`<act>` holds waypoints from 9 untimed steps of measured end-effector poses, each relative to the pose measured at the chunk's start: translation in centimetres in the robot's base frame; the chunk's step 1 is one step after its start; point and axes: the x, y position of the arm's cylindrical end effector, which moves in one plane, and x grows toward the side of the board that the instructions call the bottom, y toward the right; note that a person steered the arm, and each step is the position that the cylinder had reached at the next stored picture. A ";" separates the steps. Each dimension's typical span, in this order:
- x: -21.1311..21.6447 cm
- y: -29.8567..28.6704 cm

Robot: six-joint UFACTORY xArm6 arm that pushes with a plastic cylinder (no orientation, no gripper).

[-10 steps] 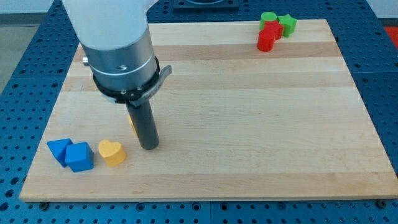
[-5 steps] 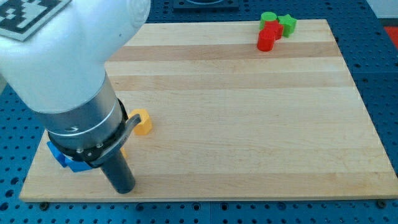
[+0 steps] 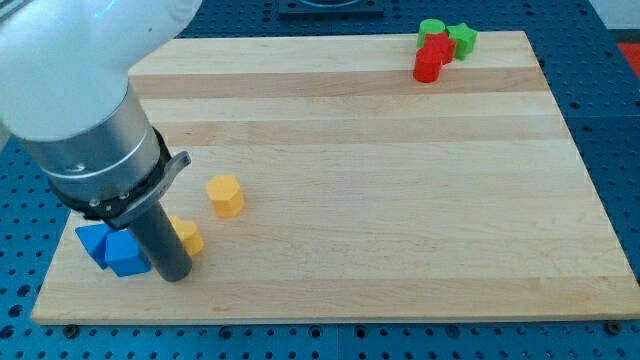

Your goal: Push the yellow blocks towards the top of the board

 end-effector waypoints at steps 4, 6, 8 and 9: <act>-10.8 0.0; -8.6 0.0; -5.1 2.1; -5.3 5.4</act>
